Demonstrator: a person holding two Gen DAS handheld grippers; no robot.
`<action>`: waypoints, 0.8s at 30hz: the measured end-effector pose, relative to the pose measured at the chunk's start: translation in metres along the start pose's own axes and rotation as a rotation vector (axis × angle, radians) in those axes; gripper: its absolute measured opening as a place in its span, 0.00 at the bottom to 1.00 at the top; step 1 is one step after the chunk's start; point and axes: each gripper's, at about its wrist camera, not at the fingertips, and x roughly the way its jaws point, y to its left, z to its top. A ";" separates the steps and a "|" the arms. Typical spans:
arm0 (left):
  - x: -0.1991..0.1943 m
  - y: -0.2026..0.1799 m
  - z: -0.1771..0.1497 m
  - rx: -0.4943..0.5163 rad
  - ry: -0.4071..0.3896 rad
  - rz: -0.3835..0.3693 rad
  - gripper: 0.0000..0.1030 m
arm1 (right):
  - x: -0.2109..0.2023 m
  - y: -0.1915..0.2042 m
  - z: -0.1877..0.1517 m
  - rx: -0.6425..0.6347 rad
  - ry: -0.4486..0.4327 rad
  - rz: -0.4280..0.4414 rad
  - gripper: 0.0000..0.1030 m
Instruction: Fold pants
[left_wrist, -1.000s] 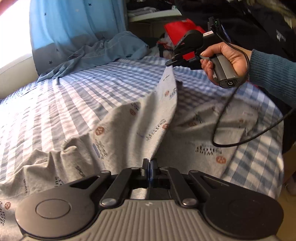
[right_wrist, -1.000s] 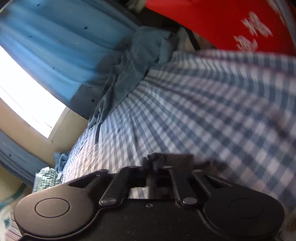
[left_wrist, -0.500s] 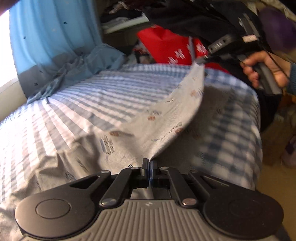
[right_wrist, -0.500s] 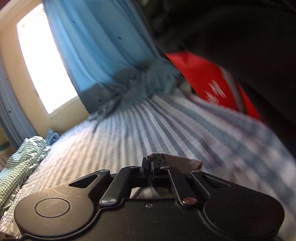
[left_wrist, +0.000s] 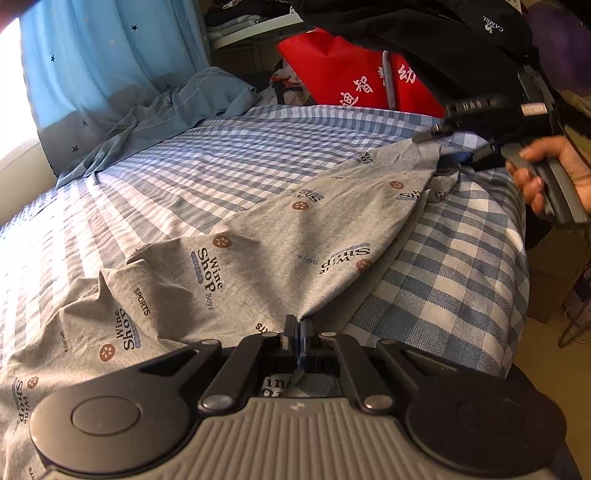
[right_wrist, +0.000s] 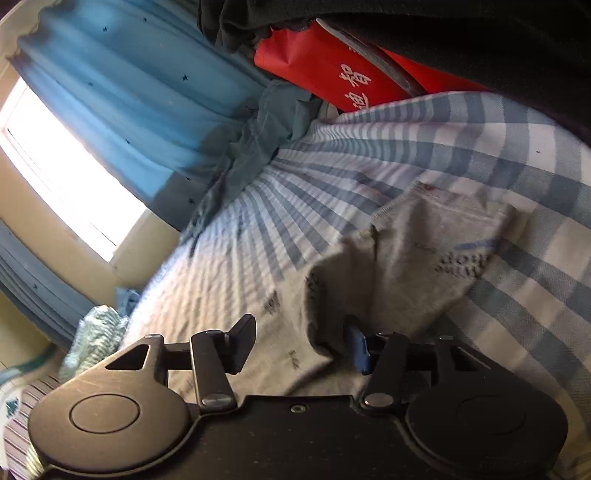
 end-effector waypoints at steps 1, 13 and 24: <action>0.001 0.000 0.000 -0.001 0.003 0.001 0.00 | 0.003 0.005 0.010 0.000 -0.018 0.009 0.54; -0.001 0.004 -0.002 -0.027 0.002 -0.005 0.00 | -0.007 0.044 0.057 -0.164 -0.127 0.000 0.68; 0.001 0.005 -0.001 -0.054 0.001 -0.011 0.00 | -0.011 -0.006 0.010 0.193 0.067 0.063 0.73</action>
